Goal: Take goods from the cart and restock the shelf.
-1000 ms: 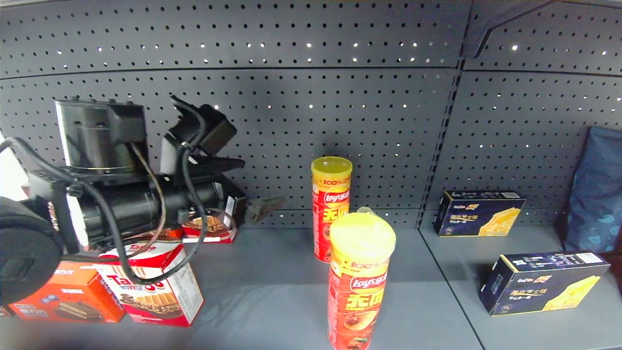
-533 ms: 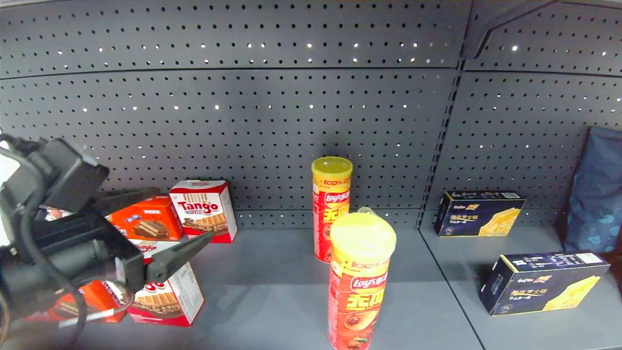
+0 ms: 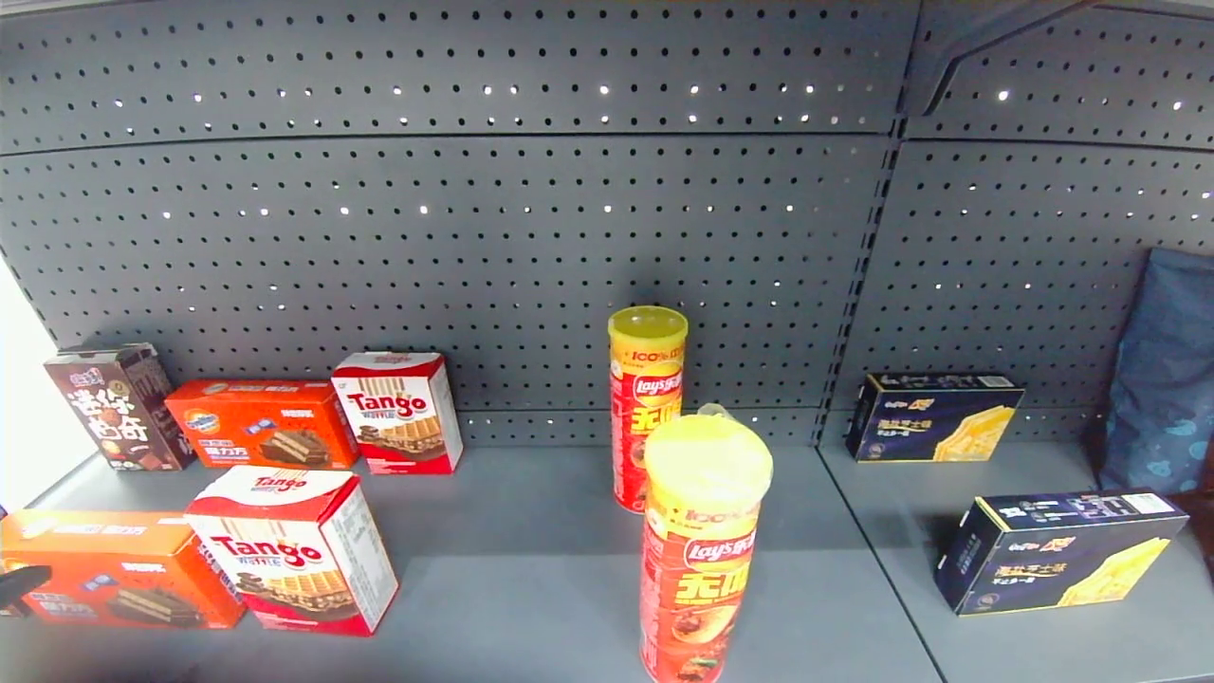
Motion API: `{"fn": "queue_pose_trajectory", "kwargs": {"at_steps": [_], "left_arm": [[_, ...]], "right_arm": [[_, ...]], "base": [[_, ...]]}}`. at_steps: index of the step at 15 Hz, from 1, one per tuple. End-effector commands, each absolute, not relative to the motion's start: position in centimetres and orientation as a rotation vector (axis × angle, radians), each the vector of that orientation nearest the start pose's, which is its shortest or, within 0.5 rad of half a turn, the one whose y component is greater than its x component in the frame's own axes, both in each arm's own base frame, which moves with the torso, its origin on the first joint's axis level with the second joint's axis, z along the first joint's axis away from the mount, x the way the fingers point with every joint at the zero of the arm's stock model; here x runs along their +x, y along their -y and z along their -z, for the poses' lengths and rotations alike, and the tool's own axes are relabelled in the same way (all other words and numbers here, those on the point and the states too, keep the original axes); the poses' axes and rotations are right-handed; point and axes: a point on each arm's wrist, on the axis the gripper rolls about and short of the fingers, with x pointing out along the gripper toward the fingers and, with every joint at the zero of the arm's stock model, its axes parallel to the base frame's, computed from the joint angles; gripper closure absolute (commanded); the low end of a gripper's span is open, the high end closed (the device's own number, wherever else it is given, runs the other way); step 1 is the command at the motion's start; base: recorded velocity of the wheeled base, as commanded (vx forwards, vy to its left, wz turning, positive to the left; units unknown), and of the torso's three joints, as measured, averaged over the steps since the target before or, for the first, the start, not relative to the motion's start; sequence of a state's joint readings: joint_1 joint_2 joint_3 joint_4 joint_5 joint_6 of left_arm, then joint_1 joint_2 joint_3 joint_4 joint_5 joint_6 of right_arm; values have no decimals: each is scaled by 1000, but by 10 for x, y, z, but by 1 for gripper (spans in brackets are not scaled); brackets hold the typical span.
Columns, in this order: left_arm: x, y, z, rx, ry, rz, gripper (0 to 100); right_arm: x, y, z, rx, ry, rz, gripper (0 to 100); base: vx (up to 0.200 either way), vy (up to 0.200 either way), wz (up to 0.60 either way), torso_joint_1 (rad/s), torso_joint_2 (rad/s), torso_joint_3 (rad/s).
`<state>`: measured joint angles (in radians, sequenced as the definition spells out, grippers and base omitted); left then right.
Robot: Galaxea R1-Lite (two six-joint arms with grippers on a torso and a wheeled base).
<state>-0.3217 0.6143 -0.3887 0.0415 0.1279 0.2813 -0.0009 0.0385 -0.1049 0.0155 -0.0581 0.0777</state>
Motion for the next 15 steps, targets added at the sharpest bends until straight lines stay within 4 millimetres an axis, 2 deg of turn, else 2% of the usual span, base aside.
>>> {"fn": "queue_pose_trajectory", "kwargs": {"at_steps": [1,2,4,7,8,9,11,15], "left_arm": [[21,4,-186,314,-137,207,0],[21,4,-187,302,-134,202,0],[23,4,-185,293,-146,206,0],[27,6,-186,292,-163,208,0],[27,6,-186,292,-163,206,0],[27,6,-187,291,-159,204,0],[27,6,-187,291,-158,202,0],[27,6,-186,291,-161,203,0]], "right_arm": [[-7,1,-205,153,19,-29,0],[0,-1,-210,56,-12,-144,0],[19,-6,-211,0,-94,-281,0],[62,-24,-199,-89,-306,-510,0],[67,-27,-198,-101,-323,-534,0],[86,-41,-197,-126,-353,-600,0],[104,-57,-193,-154,-391,-631,0],[122,-84,-190,-206,-458,-694,0]], "base": [[0,0,0,0,0,0],[0,0,0,0,0,0],[0,0,0,0,0,0],[0,0,0,0,0,0],[0,0,0,0,0,0],[0,0,0,0,0,0],[0,0,0,0,0,0],[0,0,0,0,0,0]]}}
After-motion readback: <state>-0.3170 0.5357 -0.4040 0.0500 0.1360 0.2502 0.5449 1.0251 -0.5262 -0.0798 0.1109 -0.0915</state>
